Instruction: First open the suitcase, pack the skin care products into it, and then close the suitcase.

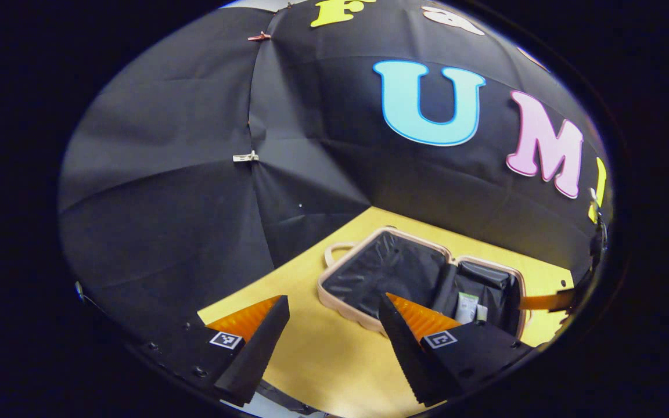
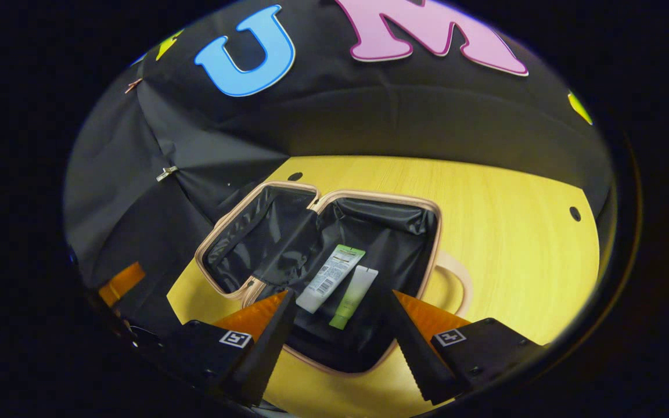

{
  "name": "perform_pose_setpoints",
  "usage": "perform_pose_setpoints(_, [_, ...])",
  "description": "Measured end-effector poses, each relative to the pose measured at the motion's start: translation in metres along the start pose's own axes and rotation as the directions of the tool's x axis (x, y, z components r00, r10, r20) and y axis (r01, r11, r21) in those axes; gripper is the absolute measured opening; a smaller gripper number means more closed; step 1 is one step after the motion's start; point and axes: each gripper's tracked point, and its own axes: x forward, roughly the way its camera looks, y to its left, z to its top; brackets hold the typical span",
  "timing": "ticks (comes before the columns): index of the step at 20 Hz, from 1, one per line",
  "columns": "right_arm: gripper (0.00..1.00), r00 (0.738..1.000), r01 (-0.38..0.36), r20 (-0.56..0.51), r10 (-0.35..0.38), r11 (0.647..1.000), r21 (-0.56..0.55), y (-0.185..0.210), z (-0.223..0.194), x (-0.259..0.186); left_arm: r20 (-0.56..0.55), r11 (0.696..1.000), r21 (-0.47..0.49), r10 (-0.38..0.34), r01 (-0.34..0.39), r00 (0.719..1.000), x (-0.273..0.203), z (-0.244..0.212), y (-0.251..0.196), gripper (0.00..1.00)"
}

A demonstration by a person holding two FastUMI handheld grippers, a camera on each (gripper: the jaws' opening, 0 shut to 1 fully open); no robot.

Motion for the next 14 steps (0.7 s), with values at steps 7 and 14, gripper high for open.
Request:
perform_pose_setpoints(7, [0.97, 0.976, 0.12, 0.179, -0.124, 0.992, 0.034, -0.014, 0.033, -0.075, -0.094, 0.987, -0.122, -0.117, 0.105, 0.989, 0.159, 0.03, 0.024, 0.96])
perform_pose_setpoints(14, [0.97, 0.911, 0.349, 0.237, -0.336, 0.937, -0.015, -0.048, -0.003, -0.158, -0.245, 0.938, -0.277, -0.28, 0.21, 0.928, 0.282, 0.0, 0.021, 0.94])
